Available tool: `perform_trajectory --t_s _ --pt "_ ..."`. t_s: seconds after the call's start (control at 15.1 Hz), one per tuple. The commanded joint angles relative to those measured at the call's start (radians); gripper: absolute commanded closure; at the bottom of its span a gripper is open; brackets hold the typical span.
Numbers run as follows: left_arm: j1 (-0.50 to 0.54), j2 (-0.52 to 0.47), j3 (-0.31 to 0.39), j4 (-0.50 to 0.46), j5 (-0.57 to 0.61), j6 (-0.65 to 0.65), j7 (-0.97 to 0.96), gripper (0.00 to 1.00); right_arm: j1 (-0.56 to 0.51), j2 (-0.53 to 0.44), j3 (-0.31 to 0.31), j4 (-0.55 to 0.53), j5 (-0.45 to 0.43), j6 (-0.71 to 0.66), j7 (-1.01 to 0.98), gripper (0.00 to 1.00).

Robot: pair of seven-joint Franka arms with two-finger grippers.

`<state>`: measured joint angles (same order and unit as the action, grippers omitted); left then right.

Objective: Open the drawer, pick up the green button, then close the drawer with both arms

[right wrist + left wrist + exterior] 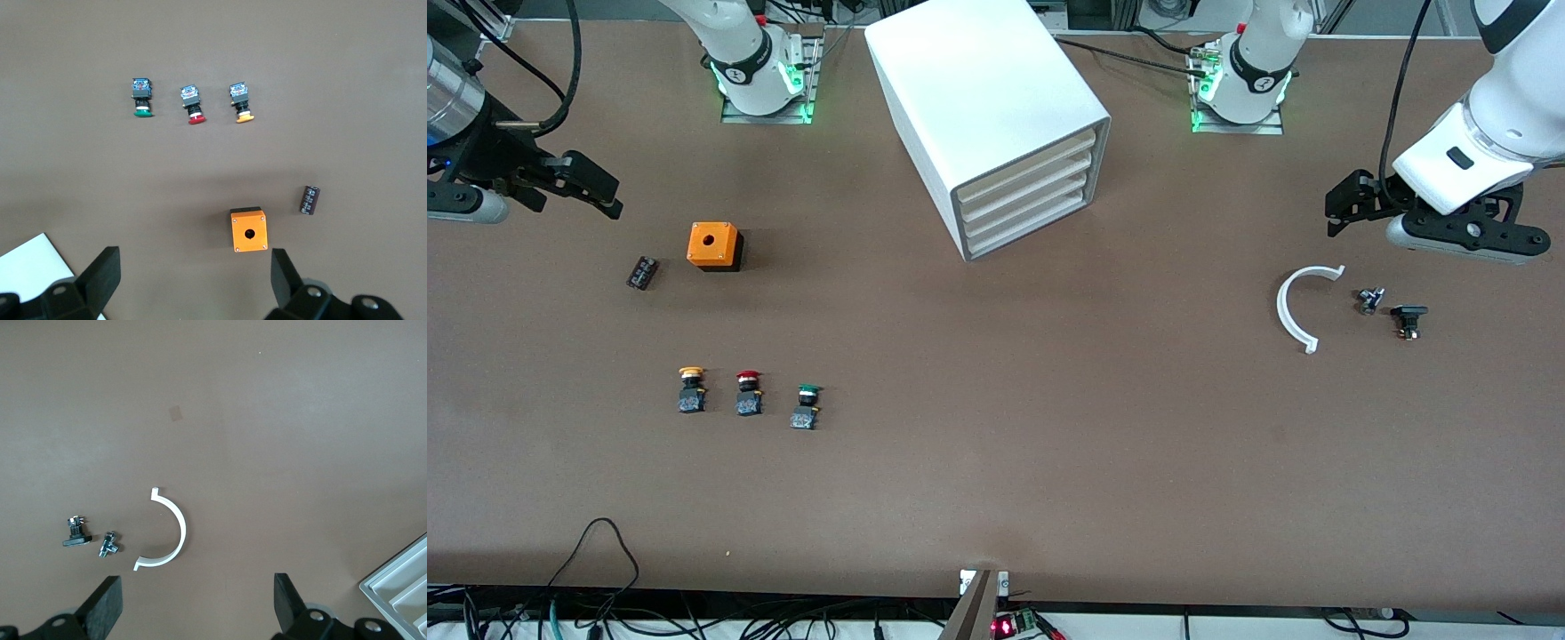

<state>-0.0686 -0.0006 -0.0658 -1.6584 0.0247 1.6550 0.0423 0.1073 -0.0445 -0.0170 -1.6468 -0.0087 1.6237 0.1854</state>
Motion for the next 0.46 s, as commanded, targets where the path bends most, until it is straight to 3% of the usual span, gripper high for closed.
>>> perform_trajectory --t_s 0.0,0.4 --pt "-0.013 -0.019 0.011 -0.017 -0.017 -0.004 -0.038 0.0 -0.002 0.008 0.002 0.021 0.003 0.005 -0.01 0.0" --pt "-0.017 -0.021 -0.005 -0.017 -0.017 -0.011 -0.053 0.0 -0.001 0.011 0.002 0.038 0.003 -0.002 -0.007 0.0"
